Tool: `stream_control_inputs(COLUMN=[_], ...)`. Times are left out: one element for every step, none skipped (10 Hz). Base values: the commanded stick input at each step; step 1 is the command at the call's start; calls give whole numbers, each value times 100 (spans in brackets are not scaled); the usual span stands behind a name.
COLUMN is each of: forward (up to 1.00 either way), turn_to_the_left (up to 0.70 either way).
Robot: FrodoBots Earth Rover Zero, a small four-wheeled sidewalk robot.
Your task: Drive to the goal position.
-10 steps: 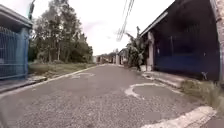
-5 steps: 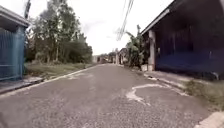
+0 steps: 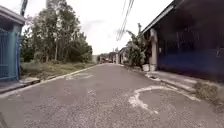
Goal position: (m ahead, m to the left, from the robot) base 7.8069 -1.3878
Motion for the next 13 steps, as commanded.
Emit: stream_control_inputs(forward=[50,50,50,50,50,50,50,50,50,50,50,50,50], turn_to_the_left=[0,0,0,0,0,0,0,0,0,0,0,0,0])
